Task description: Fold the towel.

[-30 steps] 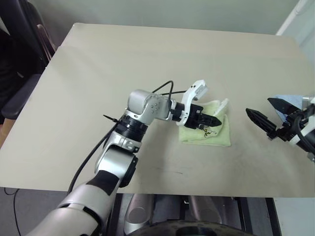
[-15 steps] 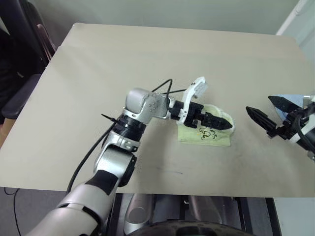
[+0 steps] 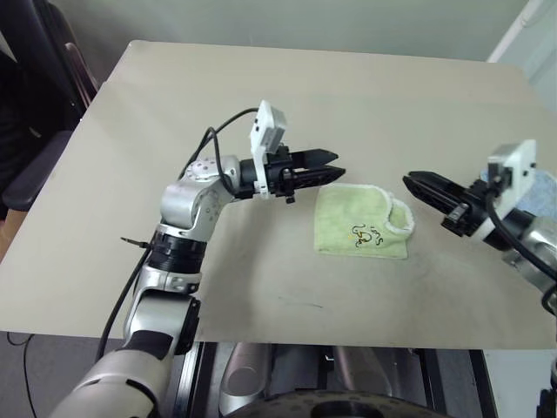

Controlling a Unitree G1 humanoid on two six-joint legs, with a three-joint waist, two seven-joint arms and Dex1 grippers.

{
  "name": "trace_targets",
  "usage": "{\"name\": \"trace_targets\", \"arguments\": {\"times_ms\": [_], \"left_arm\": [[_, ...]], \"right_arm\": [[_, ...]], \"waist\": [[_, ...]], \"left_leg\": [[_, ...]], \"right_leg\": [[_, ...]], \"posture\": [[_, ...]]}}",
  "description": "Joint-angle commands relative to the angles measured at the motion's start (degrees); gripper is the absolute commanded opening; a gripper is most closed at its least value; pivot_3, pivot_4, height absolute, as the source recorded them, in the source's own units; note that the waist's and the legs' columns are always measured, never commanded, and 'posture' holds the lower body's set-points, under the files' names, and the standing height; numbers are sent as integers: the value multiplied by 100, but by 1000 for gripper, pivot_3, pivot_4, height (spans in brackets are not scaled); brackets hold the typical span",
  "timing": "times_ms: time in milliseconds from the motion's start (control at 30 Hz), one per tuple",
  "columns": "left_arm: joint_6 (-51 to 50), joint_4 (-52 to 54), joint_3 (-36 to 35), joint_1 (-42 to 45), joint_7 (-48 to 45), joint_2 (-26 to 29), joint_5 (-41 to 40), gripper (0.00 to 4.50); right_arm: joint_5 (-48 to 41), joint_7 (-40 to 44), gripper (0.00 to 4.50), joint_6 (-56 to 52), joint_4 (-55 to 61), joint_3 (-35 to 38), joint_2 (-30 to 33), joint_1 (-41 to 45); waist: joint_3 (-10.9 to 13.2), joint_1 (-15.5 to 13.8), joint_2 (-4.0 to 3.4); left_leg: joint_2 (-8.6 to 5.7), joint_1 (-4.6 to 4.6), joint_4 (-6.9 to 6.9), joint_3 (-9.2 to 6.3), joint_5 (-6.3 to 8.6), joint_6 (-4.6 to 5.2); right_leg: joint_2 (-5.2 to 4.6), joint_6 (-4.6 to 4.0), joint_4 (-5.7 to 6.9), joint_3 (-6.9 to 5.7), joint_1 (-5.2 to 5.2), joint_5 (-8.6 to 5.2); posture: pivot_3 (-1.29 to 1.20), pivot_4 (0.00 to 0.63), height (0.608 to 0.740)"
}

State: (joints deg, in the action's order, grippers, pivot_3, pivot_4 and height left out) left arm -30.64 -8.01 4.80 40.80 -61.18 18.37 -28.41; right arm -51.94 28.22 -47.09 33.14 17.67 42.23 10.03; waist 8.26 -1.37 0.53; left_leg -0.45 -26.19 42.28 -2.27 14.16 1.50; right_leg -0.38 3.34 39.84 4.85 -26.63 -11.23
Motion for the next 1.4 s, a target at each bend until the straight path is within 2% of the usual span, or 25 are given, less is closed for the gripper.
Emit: {"name": "trace_targets", "arguments": {"times_ms": [33, 100, 267, 600, 900, 1133, 1400], "left_arm": [[913, 17, 186, -212, -285, 79, 363, 717], [1664, -194, 317, -355, -255, -76, 676, 23], [2802, -898, 529, -362, -373, -492, 1070, 23], [3878, -1795, 1017, -298, -937, -928, 1494, 23], [3914, -1986, 1177, -491, -1085, -891, 1696, 23], [4214, -2190, 1373, -593, -1149, -859, 1986, 23], [3569, -2111, 1294, -562, -1364, -792, 1730, 23]], "right_arm": [[94, 151, 0, 60, -192, -361, -70, 333], [239, 246, 0, 111, -431, -655, -157, 560], [555, 483, 0, 213, -755, -1137, -319, 722], [1210, 375, 0, 489, -1196, -1340, -655, 428], [1773, 375, 0, 746, -1284, -1205, -597, -408], [2145, 190, 0, 1043, -1772, -1200, -934, -247], [1958, 629, 0, 937, -1724, -1182, -854, -167]], "waist": [[0, -8, 0], [-3, -5, -4], [-3, -21, -5], [-4, -8, -7], [-9, 10, -14], [-16, 40, -26], [-20, 52, -34]], "left_leg": [[-1, -3, 0, -7, 0, 0], [0, -12, 0, -7, 2, 0], [0, -40, 7, -13, 2, 1], [4, -77, 31, -15, 3, 6], [6, -77, 42, -13, 9, 10], [8, -75, 47, -13, 10, 11], [8, -75, 53, -14, 12, 14]], "right_leg": [[1, -1, -1, -2, -3, -1], [0, -6, 0, -3, -13, -1], [-1, -31, 0, -8, -31, 15], [-3, -61, 0, -15, -55, 51], [-6, -63, 0, -19, -53, 54], [-4, -42, 1, -18, -51, 45], [-4, -46, 1, -20, -47, 48]], "posture": [[0, 150, 697], [0, 150, 697], [0, 150, 697], [0, 150, 697], [0, 150, 697], [0, 150, 697], [0, 150, 697]]}}
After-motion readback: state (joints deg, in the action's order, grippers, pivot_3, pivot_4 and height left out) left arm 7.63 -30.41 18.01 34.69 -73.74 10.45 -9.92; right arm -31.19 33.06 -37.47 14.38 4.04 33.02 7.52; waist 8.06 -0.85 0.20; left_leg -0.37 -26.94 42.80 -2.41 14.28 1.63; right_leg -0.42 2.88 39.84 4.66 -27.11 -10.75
